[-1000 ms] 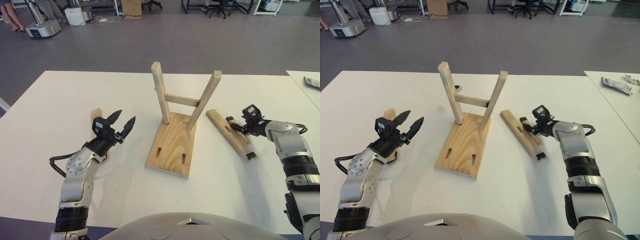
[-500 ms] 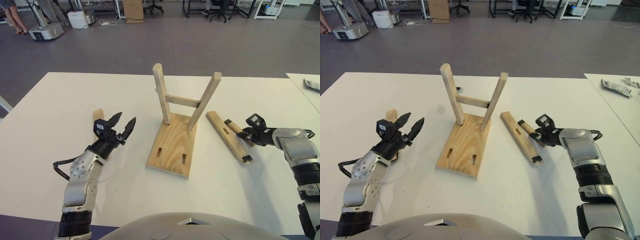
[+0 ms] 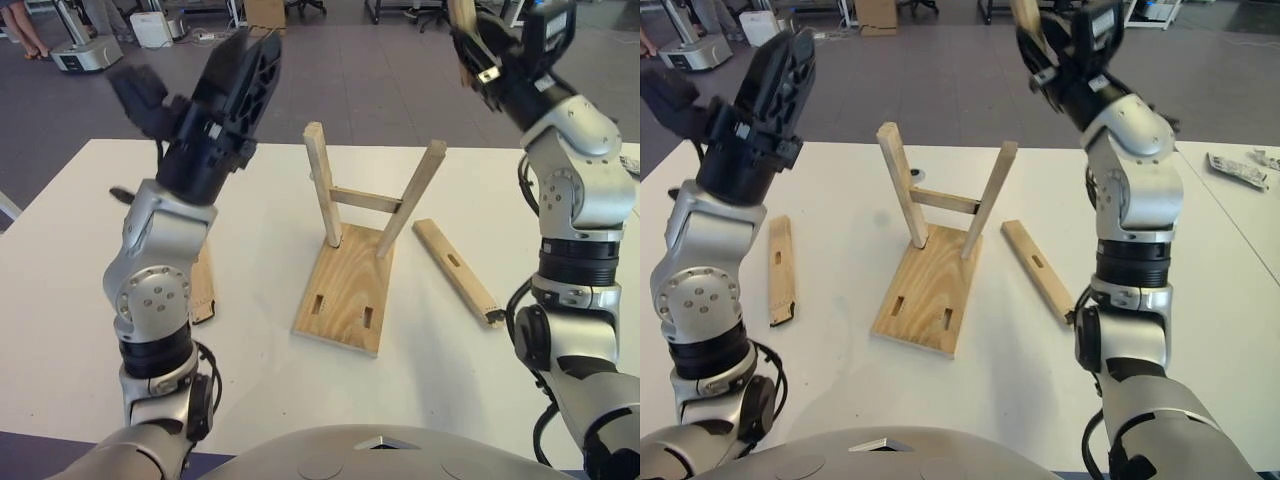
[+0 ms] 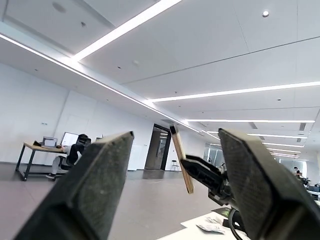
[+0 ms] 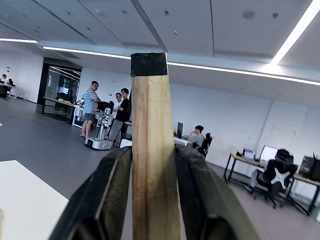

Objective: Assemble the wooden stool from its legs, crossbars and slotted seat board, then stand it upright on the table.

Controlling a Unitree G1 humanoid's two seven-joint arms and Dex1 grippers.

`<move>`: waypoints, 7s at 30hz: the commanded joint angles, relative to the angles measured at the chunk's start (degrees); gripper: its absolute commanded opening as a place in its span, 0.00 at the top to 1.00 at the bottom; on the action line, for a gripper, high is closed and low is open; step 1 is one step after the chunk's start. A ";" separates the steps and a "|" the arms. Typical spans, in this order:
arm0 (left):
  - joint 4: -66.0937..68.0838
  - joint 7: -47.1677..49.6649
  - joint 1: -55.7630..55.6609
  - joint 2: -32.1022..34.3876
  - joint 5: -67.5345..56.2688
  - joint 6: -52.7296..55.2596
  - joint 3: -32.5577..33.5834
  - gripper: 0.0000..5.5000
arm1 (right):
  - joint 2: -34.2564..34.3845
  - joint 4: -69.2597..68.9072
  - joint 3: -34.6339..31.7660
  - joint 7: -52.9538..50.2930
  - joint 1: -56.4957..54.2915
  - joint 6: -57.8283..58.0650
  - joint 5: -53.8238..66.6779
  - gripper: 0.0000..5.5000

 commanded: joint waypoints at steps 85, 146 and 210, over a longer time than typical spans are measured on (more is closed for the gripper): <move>27.52 5.87 26.54 5.27 40.51 -6.40 6.41 0.93 | -0.12 6.10 -9.62 -21.58 7.02 -3.43 -3.18 0.55; 6.21 -10.67 40.28 12.74 42.98 8.85 -0.70 0.63 | 4.98 -2.53 -8.42 -24.00 11.65 1.60 -1.97 0.55; 5.22 -24.33 33.67 23.88 -14.00 20.00 11.45 0.48 | -9.38 -10.57 -6.62 0.52 3.78 36.49 59.58 0.63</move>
